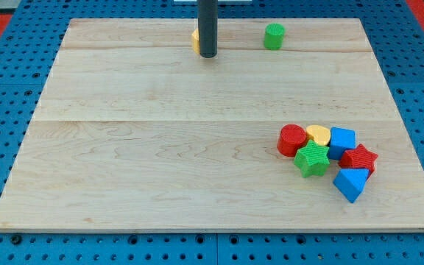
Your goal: Place your hand close to the green circle
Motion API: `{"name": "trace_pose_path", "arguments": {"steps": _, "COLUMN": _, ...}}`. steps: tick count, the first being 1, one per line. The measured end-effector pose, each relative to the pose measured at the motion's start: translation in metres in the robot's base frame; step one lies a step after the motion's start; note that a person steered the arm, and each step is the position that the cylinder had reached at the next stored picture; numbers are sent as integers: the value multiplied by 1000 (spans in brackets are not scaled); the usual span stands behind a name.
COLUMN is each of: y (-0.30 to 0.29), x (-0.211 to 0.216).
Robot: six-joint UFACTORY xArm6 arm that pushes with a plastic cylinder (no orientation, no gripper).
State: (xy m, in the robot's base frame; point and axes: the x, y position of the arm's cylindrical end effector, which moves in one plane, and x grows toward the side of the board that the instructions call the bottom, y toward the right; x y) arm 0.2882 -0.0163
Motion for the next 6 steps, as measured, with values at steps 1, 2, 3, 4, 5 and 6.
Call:
{"name": "trace_pose_path", "arguments": {"steps": 1, "y": -29, "x": -8}}
{"name": "trace_pose_path", "arguments": {"steps": 2, "y": -20, "x": -32}}
{"name": "trace_pose_path", "arguments": {"steps": 3, "y": 10, "x": -33}}
{"name": "trace_pose_path", "arguments": {"steps": 4, "y": 29, "x": 23}}
{"name": "trace_pose_path", "arguments": {"steps": 5, "y": 150, "x": 45}}
{"name": "trace_pose_path", "arguments": {"steps": 6, "y": 202, "x": 18}}
